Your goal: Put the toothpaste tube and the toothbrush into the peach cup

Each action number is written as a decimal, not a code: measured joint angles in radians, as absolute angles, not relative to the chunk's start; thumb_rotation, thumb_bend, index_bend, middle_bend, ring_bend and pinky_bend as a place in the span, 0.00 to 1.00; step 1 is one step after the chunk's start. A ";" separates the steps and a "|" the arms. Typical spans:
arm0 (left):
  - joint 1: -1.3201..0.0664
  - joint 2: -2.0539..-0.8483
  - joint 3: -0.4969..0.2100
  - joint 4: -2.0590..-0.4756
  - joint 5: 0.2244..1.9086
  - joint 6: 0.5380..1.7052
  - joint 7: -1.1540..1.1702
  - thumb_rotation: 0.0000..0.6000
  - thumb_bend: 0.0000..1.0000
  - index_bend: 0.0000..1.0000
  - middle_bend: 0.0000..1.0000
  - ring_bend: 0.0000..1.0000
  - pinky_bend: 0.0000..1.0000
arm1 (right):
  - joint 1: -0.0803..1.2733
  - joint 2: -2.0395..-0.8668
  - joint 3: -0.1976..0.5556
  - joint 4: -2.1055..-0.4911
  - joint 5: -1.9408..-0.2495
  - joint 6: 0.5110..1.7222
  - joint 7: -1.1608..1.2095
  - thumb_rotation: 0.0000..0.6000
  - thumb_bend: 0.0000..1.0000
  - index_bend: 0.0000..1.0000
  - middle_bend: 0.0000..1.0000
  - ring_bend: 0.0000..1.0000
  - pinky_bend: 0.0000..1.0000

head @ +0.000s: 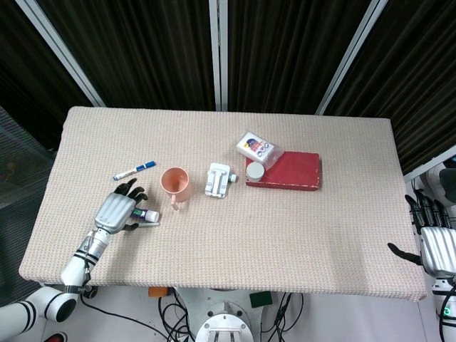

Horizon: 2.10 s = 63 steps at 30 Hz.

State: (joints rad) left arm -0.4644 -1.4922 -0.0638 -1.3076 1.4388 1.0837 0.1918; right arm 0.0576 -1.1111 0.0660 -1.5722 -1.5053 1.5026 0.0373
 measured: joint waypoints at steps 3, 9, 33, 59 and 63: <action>-0.470 -1.504 -0.065 -1.291 1.432 1.080 0.193 1.00 0.09 0.34 0.24 0.05 0.19 | 0.058 -1.110 0.065 -1.571 -1.505 1.500 0.038 1.00 0.17 0.00 0.00 0.00 0.00; -0.480 -1.527 -0.070 -1.257 1.426 1.081 0.187 1.00 0.12 0.38 0.29 0.07 0.21 | 0.060 -1.107 0.064 -1.572 -1.499 1.489 0.041 1.00 0.18 0.00 0.00 0.00 0.00; -0.490 -1.588 -0.044 -1.164 1.427 1.084 0.216 1.00 0.25 0.48 0.40 0.12 0.24 | 0.073 -1.100 0.060 -1.578 -1.504 1.464 0.050 1.00 0.18 0.00 0.00 0.00 0.00; -0.466 -1.552 -0.103 -1.187 1.436 1.205 -0.073 1.00 0.40 0.59 0.50 0.20 0.29 | 0.066 -1.097 0.063 -1.569 -1.496 1.475 0.089 1.00 0.20 0.00 0.00 0.00 0.00; -0.458 -1.504 -0.141 -1.210 1.419 1.222 -0.206 1.00 0.41 0.59 0.50 0.20 0.29 | 0.063 -1.097 0.063 -1.561 -1.504 1.485 0.110 1.00 0.20 0.00 0.00 0.00 0.00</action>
State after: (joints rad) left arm -0.4581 -1.5041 -0.1408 -1.2099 1.4187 1.2223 -0.2059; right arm 0.0630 -1.0969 0.0630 -1.5614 -1.5037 1.4849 0.1103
